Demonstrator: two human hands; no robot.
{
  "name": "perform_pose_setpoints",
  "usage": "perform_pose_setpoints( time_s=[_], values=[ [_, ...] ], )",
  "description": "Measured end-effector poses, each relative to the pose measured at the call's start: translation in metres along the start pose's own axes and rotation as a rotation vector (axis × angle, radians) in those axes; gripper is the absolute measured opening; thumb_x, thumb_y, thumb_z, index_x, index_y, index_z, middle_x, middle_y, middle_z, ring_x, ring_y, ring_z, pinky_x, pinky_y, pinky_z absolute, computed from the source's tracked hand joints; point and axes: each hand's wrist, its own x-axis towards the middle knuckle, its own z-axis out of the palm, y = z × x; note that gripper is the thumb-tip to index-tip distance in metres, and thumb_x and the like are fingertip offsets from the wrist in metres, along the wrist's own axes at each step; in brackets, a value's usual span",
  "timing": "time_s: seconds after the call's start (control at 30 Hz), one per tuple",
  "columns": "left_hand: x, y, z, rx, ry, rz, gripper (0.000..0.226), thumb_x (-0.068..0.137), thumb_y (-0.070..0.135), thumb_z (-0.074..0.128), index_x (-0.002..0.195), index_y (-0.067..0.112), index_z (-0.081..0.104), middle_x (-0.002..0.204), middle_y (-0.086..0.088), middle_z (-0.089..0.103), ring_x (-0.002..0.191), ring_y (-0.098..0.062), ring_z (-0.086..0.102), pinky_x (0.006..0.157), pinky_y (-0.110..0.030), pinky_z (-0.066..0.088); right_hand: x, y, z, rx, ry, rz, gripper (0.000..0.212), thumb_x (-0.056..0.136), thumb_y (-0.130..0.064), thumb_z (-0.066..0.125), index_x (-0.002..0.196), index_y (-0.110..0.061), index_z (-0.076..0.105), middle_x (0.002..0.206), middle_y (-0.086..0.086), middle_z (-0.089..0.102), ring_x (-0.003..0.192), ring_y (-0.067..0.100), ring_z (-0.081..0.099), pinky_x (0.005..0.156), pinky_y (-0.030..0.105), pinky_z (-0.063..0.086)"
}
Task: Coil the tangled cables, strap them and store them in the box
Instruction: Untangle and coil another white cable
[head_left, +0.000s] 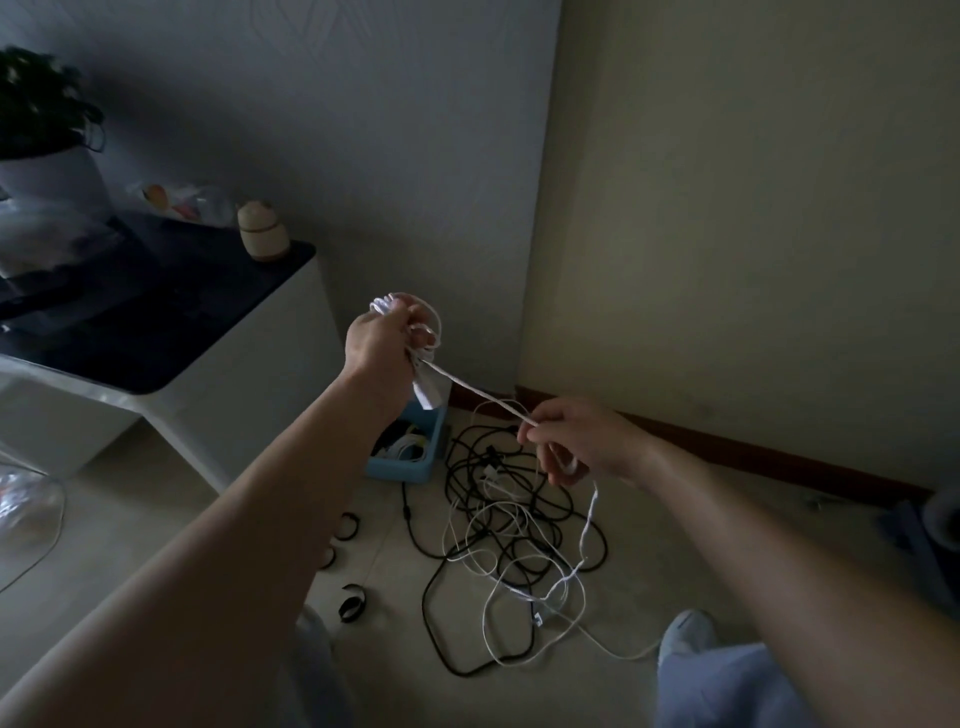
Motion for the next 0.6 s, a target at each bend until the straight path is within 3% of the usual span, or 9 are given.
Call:
perform_pose_setpoints(
  time_s=[0.1, 0.17, 0.23, 0.33, 0.4, 0.47, 0.53, 0.6],
  values=[
    [-0.001, -0.001, 0.001, 0.013, -0.121, 0.007, 0.040, 0.107, 0.031, 0.043, 0.072, 0.012, 0.050, 0.062, -0.004, 0.051, 0.053, -0.015, 0.046, 0.059, -0.027, 0.038, -0.001, -0.007, 0.001, -0.004, 0.052, -0.078, 0.023, 0.099, -0.024, 0.053, 0.088, -0.010, 0.067, 0.070, 0.007, 0.070, 0.056, 0.017, 0.065, 0.043, 0.020, 0.042],
    [-0.001, -0.004, 0.002, 0.105, -0.178, 0.055, 0.044, 0.107, 0.040, 0.038, 0.073, 0.013, 0.046, 0.065, -0.006, 0.046, 0.055, -0.017, 0.042, 0.058, -0.027, 0.036, 0.000, -0.010, 0.001, 0.000, 0.138, -0.122, 0.030, 0.100, -0.025, 0.053, 0.079, -0.008, 0.068, 0.073, 0.011, 0.070, 0.056, 0.017, 0.064, 0.045, 0.025, 0.045],
    [-0.002, -0.010, 0.004, 0.265, -0.207, 0.154, 0.046, 0.108, 0.042, 0.032, 0.076, 0.012, 0.043, 0.068, -0.008, 0.044, 0.057, -0.016, 0.039, 0.058, -0.026, 0.036, 0.001, -0.011, 0.000, -0.157, 0.253, -0.133, 0.038, 0.100, -0.032, 0.051, 0.072, -0.011, 0.066, 0.072, 0.011, 0.069, 0.060, 0.022, 0.064, 0.060, 0.039, 0.052],
    [-0.002, -0.014, 0.003, 0.294, -0.159, 0.219, 0.040, 0.107, 0.042, 0.032, 0.089, 0.008, 0.044, 0.070, -0.006, 0.045, 0.060, -0.014, 0.040, 0.058, -0.024, 0.037, 0.000, -0.011, -0.004, -0.461, 0.371, -0.030, 0.029, 0.096, -0.044, 0.054, 0.082, -0.020, 0.063, 0.073, 0.003, 0.070, 0.066, 0.021, 0.065, 0.062, 0.033, 0.045],
    [0.003, -0.012, -0.001, 0.274, -0.136, 0.255, 0.037, 0.106, 0.044, 0.036, 0.103, 0.007, 0.040, 0.071, -0.002, 0.046, 0.062, -0.012, 0.041, 0.059, -0.023, 0.038, -0.004, -0.012, -0.008, -0.413, 0.290, -0.062, 0.026, 0.099, -0.041, 0.056, 0.082, -0.022, 0.063, 0.062, -0.006, 0.063, 0.055, 0.010, 0.056, 0.057, 0.029, 0.039],
    [0.007, -0.011, -0.004, 0.290, -0.132, 0.271, 0.043, 0.098, 0.051, 0.041, 0.105, 0.009, 0.038, 0.074, 0.000, 0.044, 0.064, -0.010, 0.041, 0.060, -0.023, 0.038, -0.011, -0.018, -0.008, -0.274, 0.117, -0.148, 0.027, 0.103, -0.034, 0.055, 0.081, -0.023, 0.065, 0.050, -0.015, 0.055, 0.043, -0.003, 0.046, 0.048, 0.020, 0.036],
    [0.010, -0.014, -0.007, 0.386, -0.146, 0.307, 0.050, 0.084, 0.061, 0.045, 0.095, 0.013, 0.038, 0.079, 0.000, 0.040, 0.069, -0.012, 0.038, 0.066, -0.027, 0.038, -0.015, -0.024, -0.008, -0.109, 0.040, -0.218, 0.024, 0.102, -0.030, 0.056, 0.087, -0.017, 0.070, 0.044, -0.016, 0.052, 0.038, -0.002, 0.045, 0.040, 0.011, 0.032],
    [0.010, -0.022, -0.010, 0.573, -0.208, 0.354, 0.048, 0.077, 0.069, 0.042, 0.086, 0.022, 0.036, 0.084, -0.001, 0.037, 0.075, -0.015, 0.036, 0.074, -0.035, 0.037, -0.019, -0.030, -0.010, 0.039, 0.071, -0.287, 0.033, 0.094, -0.038, 0.062, 0.090, -0.009, 0.075, 0.043, -0.011, 0.044, 0.036, 0.004, 0.037, 0.037, 0.014, 0.030]
  ],
)
